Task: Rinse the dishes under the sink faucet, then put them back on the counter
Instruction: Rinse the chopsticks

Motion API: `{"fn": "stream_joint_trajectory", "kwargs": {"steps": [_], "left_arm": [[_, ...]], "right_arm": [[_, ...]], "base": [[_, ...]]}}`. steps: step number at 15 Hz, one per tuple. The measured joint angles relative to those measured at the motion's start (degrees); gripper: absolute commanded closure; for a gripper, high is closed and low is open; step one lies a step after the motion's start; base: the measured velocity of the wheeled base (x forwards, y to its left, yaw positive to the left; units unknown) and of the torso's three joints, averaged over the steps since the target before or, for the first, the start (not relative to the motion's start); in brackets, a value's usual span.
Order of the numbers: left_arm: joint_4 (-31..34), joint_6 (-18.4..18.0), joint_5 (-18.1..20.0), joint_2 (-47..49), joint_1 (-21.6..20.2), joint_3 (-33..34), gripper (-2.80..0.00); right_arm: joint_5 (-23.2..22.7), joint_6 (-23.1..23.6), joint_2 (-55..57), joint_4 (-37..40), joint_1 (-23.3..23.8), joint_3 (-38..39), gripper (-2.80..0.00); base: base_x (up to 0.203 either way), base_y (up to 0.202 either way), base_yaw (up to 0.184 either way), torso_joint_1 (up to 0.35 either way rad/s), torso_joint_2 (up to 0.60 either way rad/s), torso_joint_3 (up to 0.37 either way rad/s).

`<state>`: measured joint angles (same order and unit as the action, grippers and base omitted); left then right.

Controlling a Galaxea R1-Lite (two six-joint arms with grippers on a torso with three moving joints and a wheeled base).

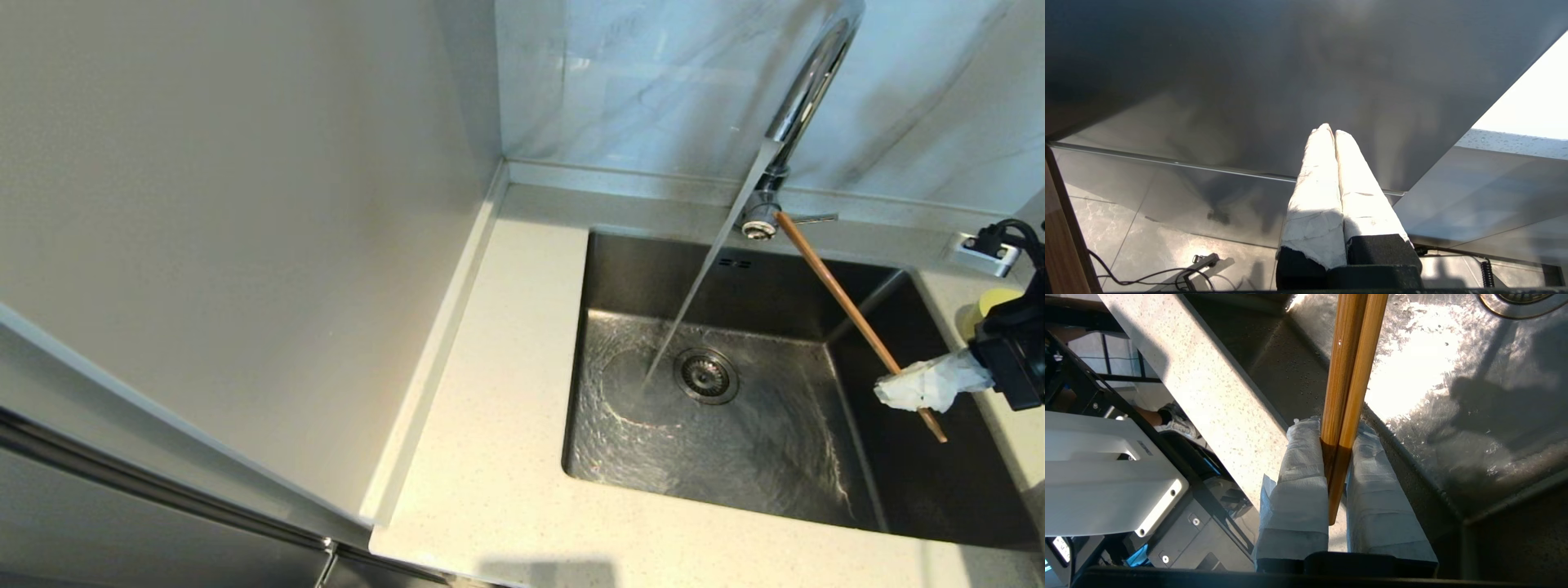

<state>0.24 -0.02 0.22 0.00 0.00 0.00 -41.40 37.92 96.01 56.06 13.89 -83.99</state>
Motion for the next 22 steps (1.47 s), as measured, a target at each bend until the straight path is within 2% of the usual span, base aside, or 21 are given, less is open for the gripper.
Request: {"fn": "stream_joint_trajectory", "kwargs": {"steps": [8,22], "left_arm": [[0.02,0.01,-0.02,0.00,0.00,0.00,0.00],[0.01,0.02,-0.03,0.00,0.00,0.00,0.00]], "right_arm": [[-0.46,-0.60,3.06,-0.11,-4.31,-4.04,0.00],[-0.44,-2.01,8.36,-0.11,-4.61,-10.52,0.00]], "base": [[0.000,0.000,0.000,0.000,0.00,0.000],[0.000,0.000,0.000,0.000,0.00,0.000]]}}
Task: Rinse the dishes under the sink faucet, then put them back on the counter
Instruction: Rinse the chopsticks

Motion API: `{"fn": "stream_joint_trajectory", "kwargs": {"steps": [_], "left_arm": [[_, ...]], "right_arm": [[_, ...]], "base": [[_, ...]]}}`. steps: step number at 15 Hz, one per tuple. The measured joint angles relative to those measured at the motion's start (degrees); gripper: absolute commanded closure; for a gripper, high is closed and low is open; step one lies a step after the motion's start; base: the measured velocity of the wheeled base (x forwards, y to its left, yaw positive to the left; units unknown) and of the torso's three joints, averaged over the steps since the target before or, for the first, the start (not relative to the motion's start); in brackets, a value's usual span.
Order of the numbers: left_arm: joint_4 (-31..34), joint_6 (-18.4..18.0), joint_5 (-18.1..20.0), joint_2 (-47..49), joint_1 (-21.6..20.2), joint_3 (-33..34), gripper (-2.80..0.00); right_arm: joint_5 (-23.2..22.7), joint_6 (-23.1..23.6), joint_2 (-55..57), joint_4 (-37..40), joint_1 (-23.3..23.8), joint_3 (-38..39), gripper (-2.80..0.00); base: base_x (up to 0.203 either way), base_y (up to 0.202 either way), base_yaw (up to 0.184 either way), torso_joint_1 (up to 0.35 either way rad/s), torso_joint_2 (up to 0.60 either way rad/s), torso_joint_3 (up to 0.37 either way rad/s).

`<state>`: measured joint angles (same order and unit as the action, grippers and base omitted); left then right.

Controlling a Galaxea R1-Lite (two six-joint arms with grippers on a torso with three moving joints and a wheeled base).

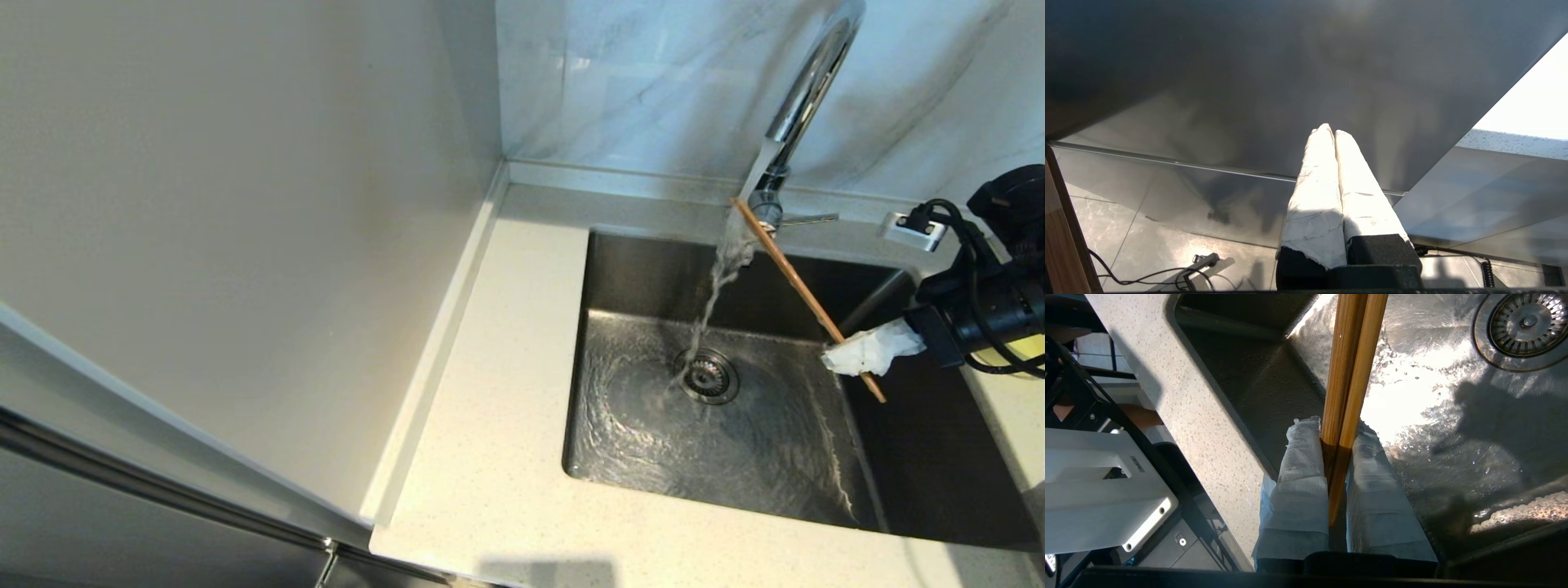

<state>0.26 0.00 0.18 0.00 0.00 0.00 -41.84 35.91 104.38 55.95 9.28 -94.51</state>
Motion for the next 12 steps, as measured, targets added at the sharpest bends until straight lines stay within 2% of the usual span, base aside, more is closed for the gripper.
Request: {"fn": "stream_joint_trajectory", "kwargs": {"steps": [6,12], "left_arm": [[-0.01,0.00,0.03,0.00,0.00,0.00,0.00],[0.01,-0.02,0.01,0.00,0.00,0.00,0.00]], "right_arm": [[0.06,-0.02,0.09,0.00,0.56,0.13,0.00],[0.70,0.39,-3.27,0.05,6.39,4.48,0.00]], "base": [[0.000,0.000,0.000,0.000,0.00,0.000],[0.000,0.000,0.000,0.000,0.00,0.000]]}}
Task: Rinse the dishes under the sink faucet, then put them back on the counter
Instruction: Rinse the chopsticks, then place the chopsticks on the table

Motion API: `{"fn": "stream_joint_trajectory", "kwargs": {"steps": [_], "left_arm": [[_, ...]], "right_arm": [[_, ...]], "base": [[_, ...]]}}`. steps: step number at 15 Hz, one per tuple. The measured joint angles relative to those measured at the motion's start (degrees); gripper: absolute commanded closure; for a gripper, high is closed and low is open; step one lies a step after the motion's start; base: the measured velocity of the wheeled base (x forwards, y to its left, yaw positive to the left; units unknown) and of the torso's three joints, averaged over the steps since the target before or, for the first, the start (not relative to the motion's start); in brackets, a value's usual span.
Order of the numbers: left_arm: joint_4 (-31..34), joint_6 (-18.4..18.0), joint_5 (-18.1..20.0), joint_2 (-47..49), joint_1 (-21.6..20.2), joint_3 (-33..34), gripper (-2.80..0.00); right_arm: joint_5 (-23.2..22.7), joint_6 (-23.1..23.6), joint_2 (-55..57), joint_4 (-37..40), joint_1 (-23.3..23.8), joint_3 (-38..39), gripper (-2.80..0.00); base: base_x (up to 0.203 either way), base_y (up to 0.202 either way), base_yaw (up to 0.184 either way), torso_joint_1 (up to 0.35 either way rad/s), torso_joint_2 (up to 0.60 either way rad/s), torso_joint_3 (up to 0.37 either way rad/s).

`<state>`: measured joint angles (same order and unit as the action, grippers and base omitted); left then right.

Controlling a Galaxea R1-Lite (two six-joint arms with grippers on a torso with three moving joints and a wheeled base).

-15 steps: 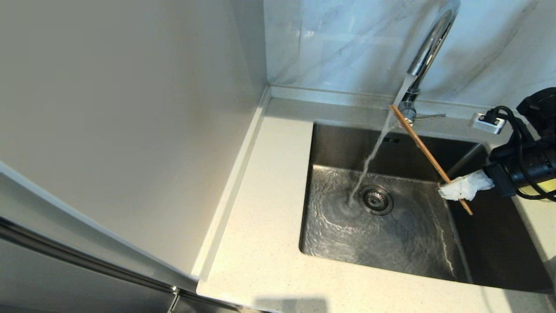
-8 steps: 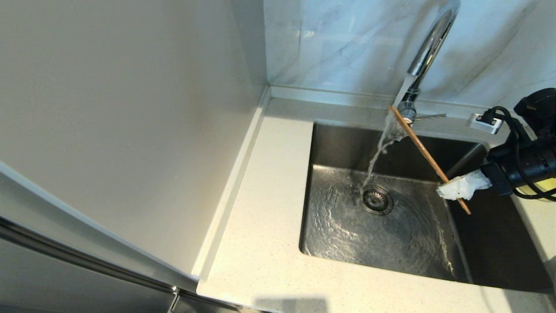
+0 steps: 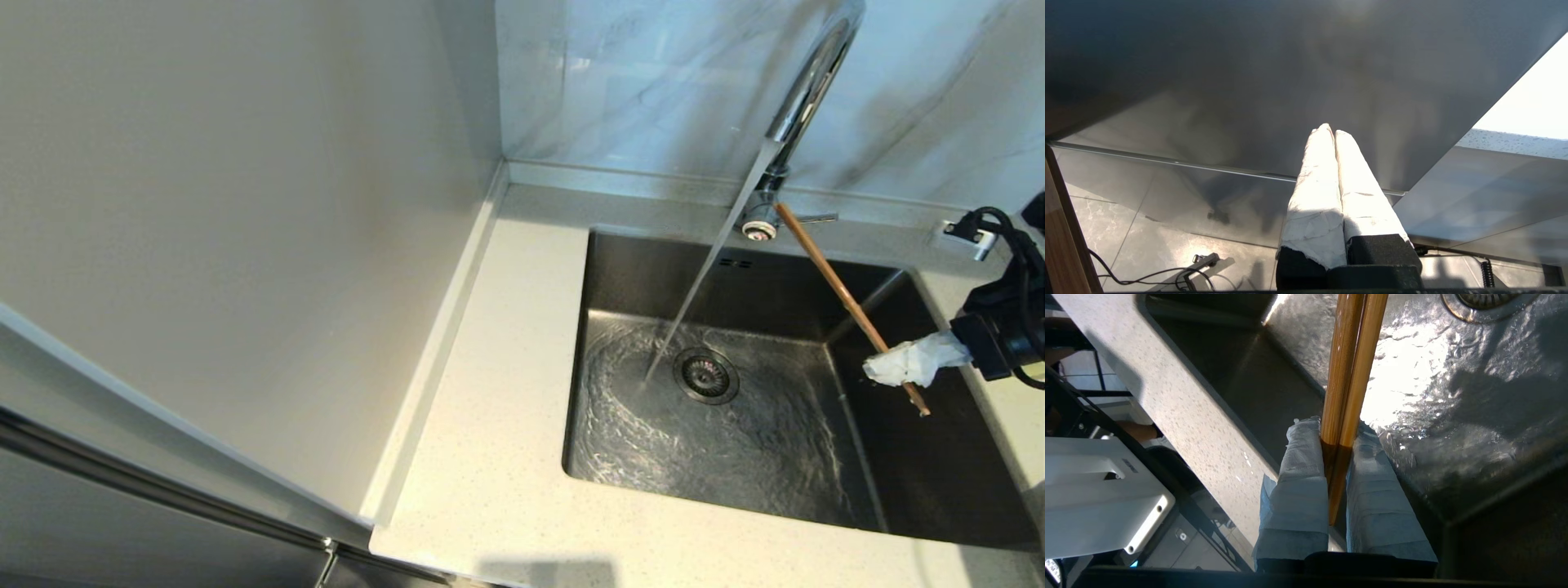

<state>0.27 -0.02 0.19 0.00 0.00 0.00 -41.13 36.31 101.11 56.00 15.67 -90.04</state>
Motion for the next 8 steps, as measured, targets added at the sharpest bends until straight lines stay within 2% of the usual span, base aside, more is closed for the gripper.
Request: {"fn": "stream_joint_trajectory", "kwargs": {"steps": [4,6,8], "left_arm": [[-0.01,0.02,0.02,0.00,0.00,0.00,0.00],[0.00,0.02,0.03,0.00,0.00,0.00,0.00],[-0.01,-0.01,0.01,0.00,0.01,0.00,0.00]], "right_arm": [[3.93,-0.45,-3.05,-1.44,5.05,3.17,0.00],[4.10,-2.84,-4.95,-3.39,6.87,3.08,0.00],[5.14,-4.48,-6.18,-4.19,7.37,7.48,0.00]], "base": [[0.000,0.000,0.000,0.000,0.00,0.000],[0.000,0.000,0.000,0.000,0.00,0.000],[0.000,0.000,0.000,0.000,0.00,0.000]]}}
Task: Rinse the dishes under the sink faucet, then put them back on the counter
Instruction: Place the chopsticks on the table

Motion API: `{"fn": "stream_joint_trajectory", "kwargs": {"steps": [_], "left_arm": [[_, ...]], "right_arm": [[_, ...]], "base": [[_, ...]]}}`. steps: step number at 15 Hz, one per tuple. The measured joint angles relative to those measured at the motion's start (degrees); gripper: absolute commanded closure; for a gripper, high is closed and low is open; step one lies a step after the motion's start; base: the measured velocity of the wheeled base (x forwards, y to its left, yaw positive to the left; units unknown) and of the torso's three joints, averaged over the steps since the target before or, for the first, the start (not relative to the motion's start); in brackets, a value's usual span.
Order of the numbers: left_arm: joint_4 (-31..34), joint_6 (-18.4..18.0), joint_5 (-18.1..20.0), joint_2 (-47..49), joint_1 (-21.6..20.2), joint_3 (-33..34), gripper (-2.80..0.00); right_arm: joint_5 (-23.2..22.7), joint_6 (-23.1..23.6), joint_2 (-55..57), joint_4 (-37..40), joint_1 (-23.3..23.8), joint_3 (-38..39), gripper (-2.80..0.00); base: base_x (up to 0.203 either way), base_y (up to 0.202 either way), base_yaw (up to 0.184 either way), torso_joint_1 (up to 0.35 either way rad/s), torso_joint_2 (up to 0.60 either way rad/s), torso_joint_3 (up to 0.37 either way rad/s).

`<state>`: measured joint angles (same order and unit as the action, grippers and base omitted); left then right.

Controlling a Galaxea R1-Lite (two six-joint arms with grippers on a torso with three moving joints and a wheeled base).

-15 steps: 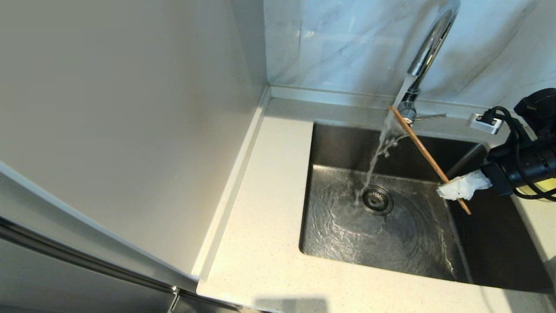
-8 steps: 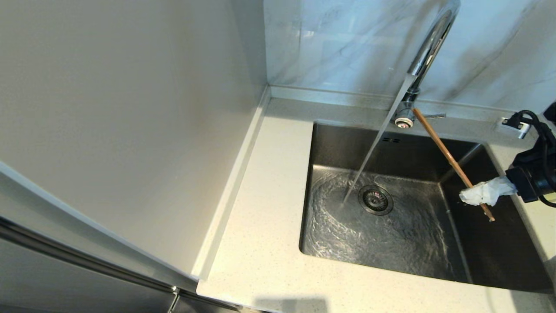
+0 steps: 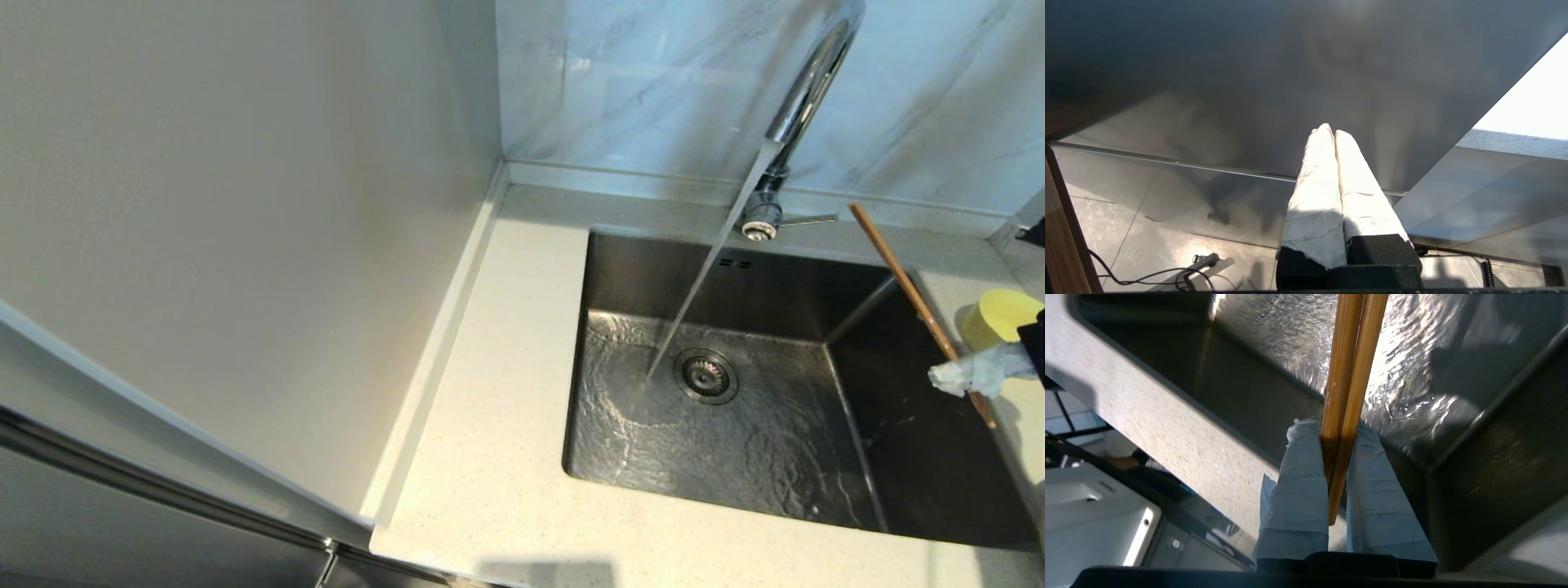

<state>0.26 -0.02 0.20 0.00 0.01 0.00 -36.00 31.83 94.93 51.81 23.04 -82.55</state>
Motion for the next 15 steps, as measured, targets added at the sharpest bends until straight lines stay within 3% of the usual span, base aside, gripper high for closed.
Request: {"fn": "stream_joint_trajectory", "kwargs": {"steps": [3,5,8,11,15], "left_arm": [[-0.01,0.00,-0.01,0.00,-0.01,0.00,0.00],[-0.01,0.02,0.04,0.00,-0.01,0.00,0.00],[-0.01,0.02,0.01,0.00,0.00,0.00,0.00],[-0.01,0.02,-0.01,0.00,-0.01,0.00,0.00],[0.01,0.01,0.02,0.00,0.01,0.00,0.00]], "right_arm": [[4.81,-0.32,-0.74,-6.20,0.11,7.95,0.00],[5.52,-3.02,-2.64,-8.21,0.30,5.49,0.00],[8.26,-8.87,-5.52,-7.53,0.02,-0.49,0.00],[14.51,-15.99,-7.56,-6.03,-0.52,1.88,0.00],[21.01,-27.37,-13.63,2.05,-0.74,-5.64,0.00]], "base": [[0.000,0.000,0.000,0.000,0.00,0.000],[0.000,0.000,0.000,0.000,0.00,0.000],[0.000,0.000,0.000,0.000,0.00,0.000],[0.000,0.000,0.000,0.000,0.00,0.000],[0.000,0.000,0.000,0.000,0.00,0.000]]}}
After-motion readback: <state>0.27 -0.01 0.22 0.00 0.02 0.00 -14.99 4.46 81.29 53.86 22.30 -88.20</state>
